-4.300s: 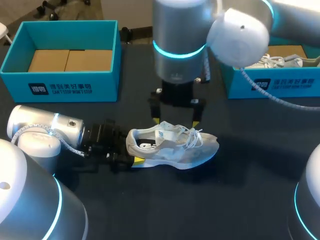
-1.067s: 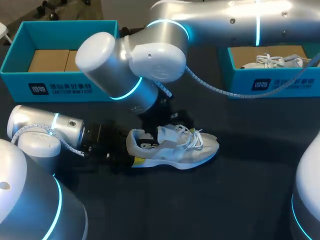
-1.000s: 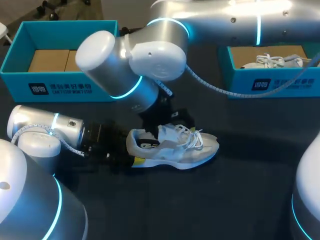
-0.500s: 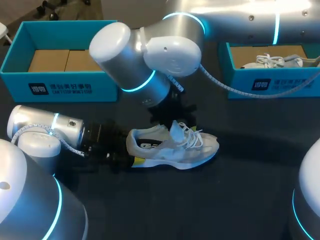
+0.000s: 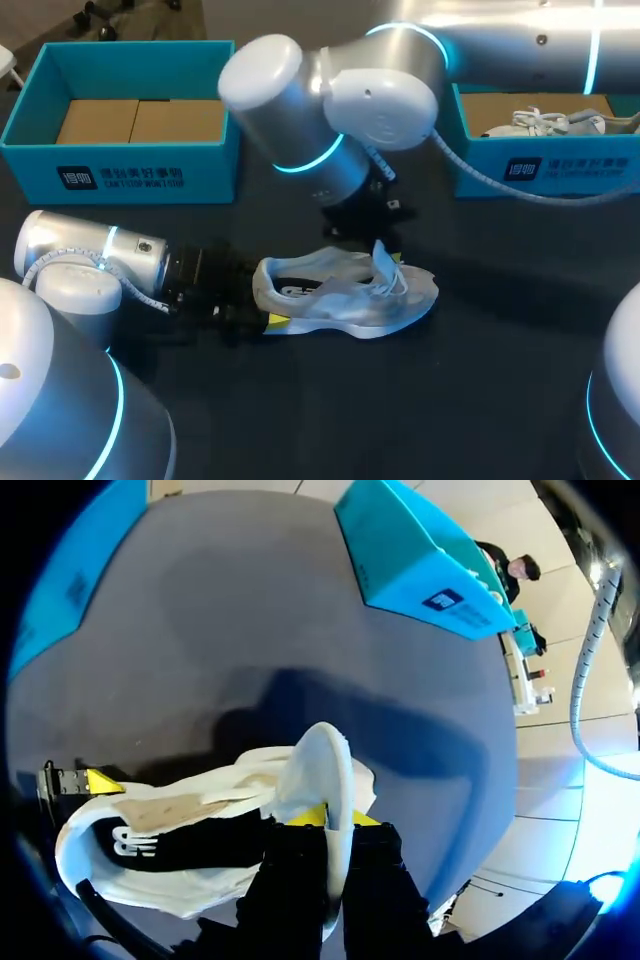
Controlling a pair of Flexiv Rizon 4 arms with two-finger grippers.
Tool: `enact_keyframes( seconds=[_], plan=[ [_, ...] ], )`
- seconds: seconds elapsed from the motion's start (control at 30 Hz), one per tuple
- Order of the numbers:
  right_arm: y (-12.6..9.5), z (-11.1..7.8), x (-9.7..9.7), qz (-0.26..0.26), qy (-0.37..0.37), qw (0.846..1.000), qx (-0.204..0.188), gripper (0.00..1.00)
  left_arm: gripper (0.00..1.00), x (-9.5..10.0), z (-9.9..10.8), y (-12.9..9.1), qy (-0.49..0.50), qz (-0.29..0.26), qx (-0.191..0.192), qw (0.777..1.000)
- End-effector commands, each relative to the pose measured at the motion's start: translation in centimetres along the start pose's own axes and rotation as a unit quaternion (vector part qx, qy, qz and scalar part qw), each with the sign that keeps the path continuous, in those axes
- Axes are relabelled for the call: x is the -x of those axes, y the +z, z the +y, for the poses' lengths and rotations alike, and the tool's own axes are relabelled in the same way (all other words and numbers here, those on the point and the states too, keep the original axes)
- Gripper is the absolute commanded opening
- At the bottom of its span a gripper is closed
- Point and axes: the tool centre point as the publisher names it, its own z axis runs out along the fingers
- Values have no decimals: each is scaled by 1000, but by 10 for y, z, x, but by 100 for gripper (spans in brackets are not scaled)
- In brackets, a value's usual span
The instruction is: Take the shoe out of the shoebox, open the shoe tongue, remove and reinsert the insole, then place the shoe into the shoebox
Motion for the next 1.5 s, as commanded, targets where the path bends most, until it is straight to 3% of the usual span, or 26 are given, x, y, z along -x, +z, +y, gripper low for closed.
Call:
enact_keyframes(
  seconds=[0.03,0.27,0.3,0.37,0.43,0.67,1.03,1.3,1.5],
  plan=[
    [10,-3,10,12,109,994,1,0,0,1,1,2,0,-1,2,1000],
    [22,-2,15,17,115,993,-6,1,0,1,1,2,0,-1,2,1000],
    [26,-2,17,17,117,993,-6,13,0,1,1,2,0,-1,2,1000],
    [28,-1,18,17,120,993,-7,18,0,1,1,2,0,-1,2,1000],
    [31,-1,21,16,125,992,-7,31,0,1,1,2,0,-1,2,1000],
    [39,-2,29,18,136,991,-10,45,0,1,1,2,0,-1,2,1000],
    [46,-7,39,10,149,989,-15,48,0,1,1,2,0,-1,2,1000],
    [56,-9,36,12,149,988,-30,48,0,1,1,2,0,-1,2,1000],
    [41,-11,42,7,148,989,-20,49,0,1,1,2,0,-1,2,1000]
  ],
)
